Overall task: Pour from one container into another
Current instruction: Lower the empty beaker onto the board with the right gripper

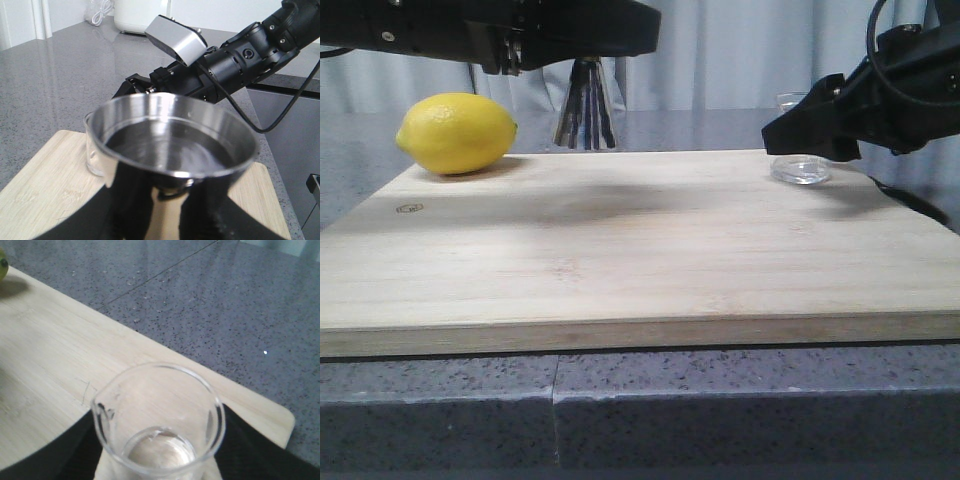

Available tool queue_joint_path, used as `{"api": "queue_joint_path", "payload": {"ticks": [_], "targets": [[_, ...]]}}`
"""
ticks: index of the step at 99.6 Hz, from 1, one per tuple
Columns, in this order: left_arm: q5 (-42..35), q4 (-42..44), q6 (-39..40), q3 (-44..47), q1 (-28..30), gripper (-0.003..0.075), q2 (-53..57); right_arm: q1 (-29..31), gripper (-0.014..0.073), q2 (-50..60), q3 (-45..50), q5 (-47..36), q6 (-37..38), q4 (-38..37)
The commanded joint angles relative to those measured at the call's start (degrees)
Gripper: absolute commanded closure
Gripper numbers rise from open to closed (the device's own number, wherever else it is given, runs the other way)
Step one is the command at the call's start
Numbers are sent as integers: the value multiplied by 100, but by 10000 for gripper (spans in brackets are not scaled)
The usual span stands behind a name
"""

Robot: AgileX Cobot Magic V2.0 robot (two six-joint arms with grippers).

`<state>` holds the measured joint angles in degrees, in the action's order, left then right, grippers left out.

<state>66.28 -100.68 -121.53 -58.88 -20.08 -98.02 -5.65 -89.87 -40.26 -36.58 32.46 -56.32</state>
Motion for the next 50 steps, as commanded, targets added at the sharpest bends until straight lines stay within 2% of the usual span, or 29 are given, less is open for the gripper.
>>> {"api": "queue_joint_path", "payload": {"ticks": [1,11,24,50], "targets": [[572,-529,1,-119,-34,500,279,44,92,170,-143,-298,-60,192],[572,-529,1,-119,-34,500,279,44,18,324,-143,-66,74,192],[572,-529,1,-119,-34,500,279,44,8,684,-143,317,576,77],[572,-529,1,-119,-34,500,279,44,8,1681,-143,616,3179,-1822]]}}
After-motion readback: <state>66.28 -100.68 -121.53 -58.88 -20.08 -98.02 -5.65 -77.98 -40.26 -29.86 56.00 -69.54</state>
